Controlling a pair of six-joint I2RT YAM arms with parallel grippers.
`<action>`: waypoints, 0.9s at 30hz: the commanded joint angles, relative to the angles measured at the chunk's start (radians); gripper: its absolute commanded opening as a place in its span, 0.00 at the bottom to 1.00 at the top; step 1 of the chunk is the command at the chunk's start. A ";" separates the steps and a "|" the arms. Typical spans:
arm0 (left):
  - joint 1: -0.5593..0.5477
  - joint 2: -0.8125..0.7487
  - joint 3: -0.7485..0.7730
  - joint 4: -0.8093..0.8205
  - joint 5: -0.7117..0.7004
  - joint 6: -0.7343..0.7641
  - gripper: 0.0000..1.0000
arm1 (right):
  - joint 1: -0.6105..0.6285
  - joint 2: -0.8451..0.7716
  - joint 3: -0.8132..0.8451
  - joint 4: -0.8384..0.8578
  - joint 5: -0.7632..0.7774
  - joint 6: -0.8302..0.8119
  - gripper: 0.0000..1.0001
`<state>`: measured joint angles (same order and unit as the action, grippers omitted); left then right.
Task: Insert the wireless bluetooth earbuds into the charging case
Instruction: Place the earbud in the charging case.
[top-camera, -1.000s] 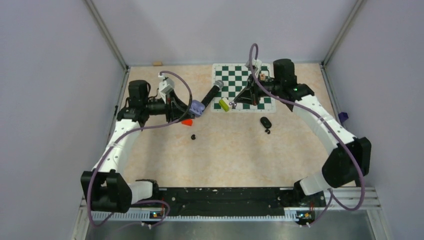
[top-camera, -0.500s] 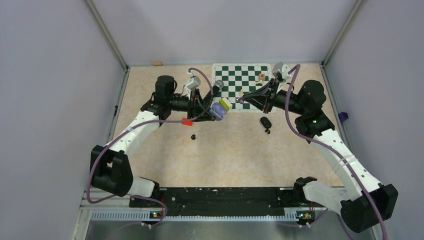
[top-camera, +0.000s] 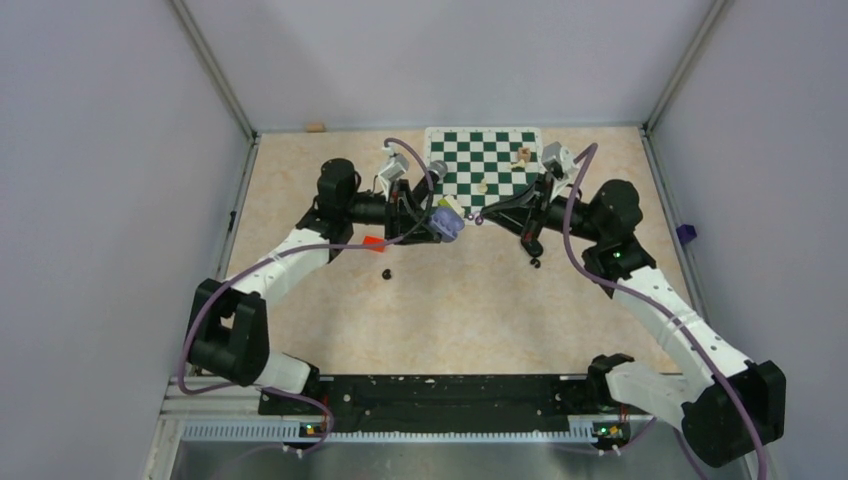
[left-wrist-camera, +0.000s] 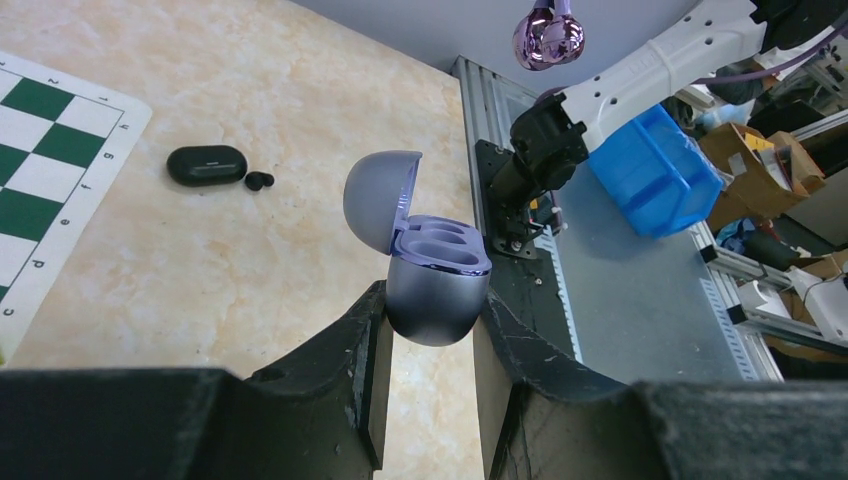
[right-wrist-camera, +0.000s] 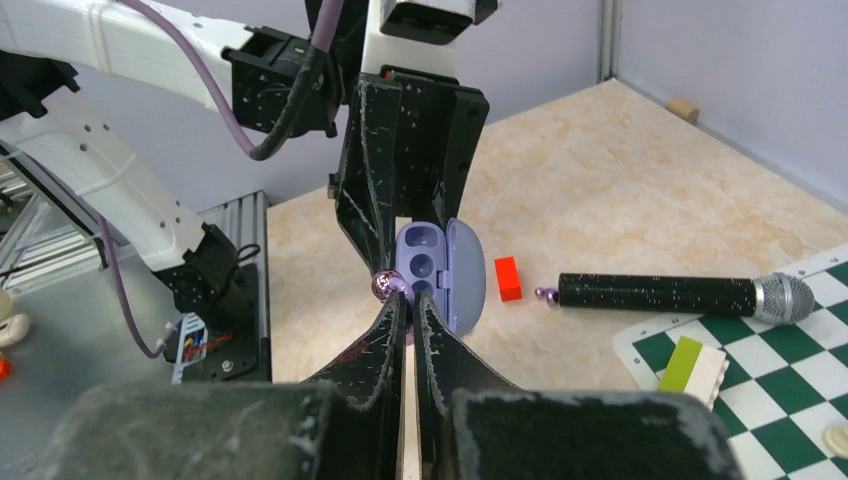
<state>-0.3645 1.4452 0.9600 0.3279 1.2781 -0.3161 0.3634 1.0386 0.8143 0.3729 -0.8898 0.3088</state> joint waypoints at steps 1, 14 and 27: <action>-0.007 -0.051 -0.002 0.146 0.005 -0.072 0.00 | 0.002 -0.015 -0.005 0.133 -0.025 0.027 0.00; -0.020 -0.091 -0.043 0.154 -0.041 -0.066 0.00 | 0.072 0.046 -0.065 0.241 0.033 0.072 0.00; -0.019 -0.091 -0.055 0.181 -0.066 -0.078 0.00 | 0.101 0.077 -0.091 0.280 0.065 0.090 0.00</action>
<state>-0.3813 1.3834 0.9134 0.4553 1.2266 -0.3920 0.4500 1.1046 0.7387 0.5957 -0.8406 0.3958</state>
